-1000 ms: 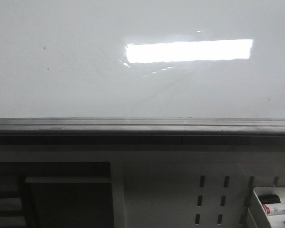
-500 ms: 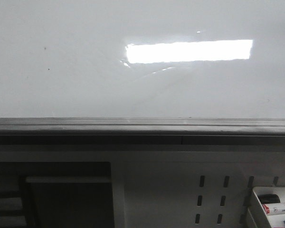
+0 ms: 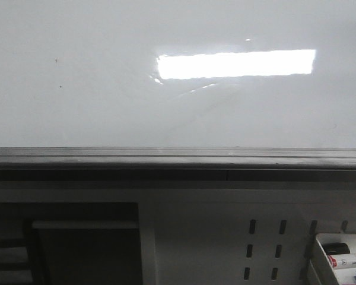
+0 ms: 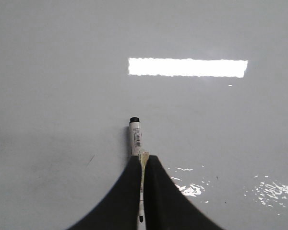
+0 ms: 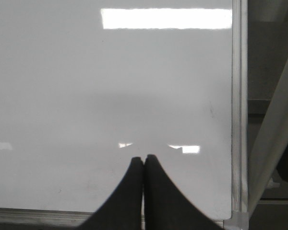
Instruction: Write number 4 on whiteboard
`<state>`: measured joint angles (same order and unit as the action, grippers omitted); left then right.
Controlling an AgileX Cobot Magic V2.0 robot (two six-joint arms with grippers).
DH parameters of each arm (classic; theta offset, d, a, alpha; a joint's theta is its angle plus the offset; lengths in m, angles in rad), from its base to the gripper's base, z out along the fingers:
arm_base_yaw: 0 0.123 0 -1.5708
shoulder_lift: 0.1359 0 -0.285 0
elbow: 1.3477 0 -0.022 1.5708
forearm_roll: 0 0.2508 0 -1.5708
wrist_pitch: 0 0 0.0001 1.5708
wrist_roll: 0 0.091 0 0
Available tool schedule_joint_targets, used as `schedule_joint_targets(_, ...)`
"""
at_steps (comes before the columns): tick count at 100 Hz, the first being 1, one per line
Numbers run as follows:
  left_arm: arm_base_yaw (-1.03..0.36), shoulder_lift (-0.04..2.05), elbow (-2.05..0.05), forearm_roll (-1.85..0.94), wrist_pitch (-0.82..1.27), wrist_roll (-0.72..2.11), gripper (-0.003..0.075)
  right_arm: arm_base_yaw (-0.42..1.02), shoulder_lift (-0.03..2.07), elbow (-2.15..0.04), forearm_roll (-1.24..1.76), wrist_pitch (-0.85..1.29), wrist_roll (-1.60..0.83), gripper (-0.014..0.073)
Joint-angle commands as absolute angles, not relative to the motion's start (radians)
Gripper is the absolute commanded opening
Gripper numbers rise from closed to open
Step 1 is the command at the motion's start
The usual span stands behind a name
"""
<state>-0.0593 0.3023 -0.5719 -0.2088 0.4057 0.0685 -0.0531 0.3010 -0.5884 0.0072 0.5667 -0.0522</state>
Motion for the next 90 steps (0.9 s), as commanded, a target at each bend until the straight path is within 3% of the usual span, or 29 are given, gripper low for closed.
schedule_joint_targets(1, -0.06, 0.32, -0.603, -0.217, 0.34, 0.065, -0.002, -0.059, 0.318, -0.623, 0.011, 0.501, -0.065, -0.0069)
schedule_joint_targets(12, -0.06, 0.32, -0.603, -0.213, 0.337, 0.065, -0.0014, -0.059, 0.318, -0.623, 0.011, 0.501, -0.064, -0.0049)
schedule_joint_targets(17, -0.06, 0.32, -0.603, -0.209, 0.335, 0.065, 0.0027, -0.059, 0.318, -0.623, 0.011, 0.497, -0.064, 0.0)
schedule_joint_targets(24, -0.06, 0.32, -0.603, -0.203, 0.335, 0.065, 0.016, -0.059, 0.318, -0.623, 0.011, 0.497, -0.064, 0.0134)
schedule_joint_targets(36, -0.06, 0.32, -0.603, -0.2, 0.335, 0.065, 0.0465, -0.059, 0.318, -0.623, 0.007, 0.497, -0.064, 0.0395)
schedule_joint_targets(42, -0.06, 0.32, -0.603, -0.207, 0.335, 0.065, 0.0537, -0.059, 0.318, -0.623, 0.007, 0.497, -0.064, 0.047)
schedule_joint_targets(90, -0.06, 0.339, -0.599, -0.232, 0.319, 0.065, 0.0545, -0.059, 0.318, -0.623, 0.007, 0.495, -0.064, 0.0491)
